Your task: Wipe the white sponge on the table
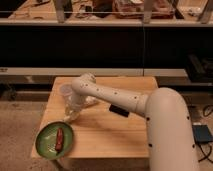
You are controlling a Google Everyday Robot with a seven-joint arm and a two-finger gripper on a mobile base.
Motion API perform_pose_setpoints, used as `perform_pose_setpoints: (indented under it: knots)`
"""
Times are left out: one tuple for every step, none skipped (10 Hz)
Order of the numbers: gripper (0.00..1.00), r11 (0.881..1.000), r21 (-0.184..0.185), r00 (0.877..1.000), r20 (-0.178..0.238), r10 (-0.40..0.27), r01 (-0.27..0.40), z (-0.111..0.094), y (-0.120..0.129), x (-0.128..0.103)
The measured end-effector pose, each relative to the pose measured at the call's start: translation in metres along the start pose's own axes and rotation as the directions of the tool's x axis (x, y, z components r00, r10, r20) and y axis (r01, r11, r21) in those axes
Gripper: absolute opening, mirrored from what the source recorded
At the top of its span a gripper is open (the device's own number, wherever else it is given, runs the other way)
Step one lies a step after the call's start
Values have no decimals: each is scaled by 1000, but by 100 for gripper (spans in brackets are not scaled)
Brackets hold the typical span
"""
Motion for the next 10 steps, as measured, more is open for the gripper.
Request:
perform_pose_setpoints:
  knots:
    - [16, 1000, 8, 1000, 0, 6, -6, -7, 3, 3]
    - [5, 1000, 4, 1000, -3, 12, -12, -15, 12, 7]
    - [0, 1000, -14, 1000, -1, 16, -16, -16, 26, 10]
    - [0, 999, -32, 1000, 1, 21, -21, -16, 39, 12]
    - [0, 998, -51, 1000, 2, 31, -31, -17, 55, 15]
    - [0, 996, -68, 999, -1, 50, -50, -24, 76, 21]
    - [0, 995, -78, 998, -6, 62, -62, -31, 90, 24]
    - [0, 994, -80, 997, -15, 77, -78, -47, 108, 29]
    - [0, 993, -81, 997, -21, 81, -82, -59, 122, 29]
    - [0, 994, -84, 997, -23, 75, -77, -67, 131, 25]
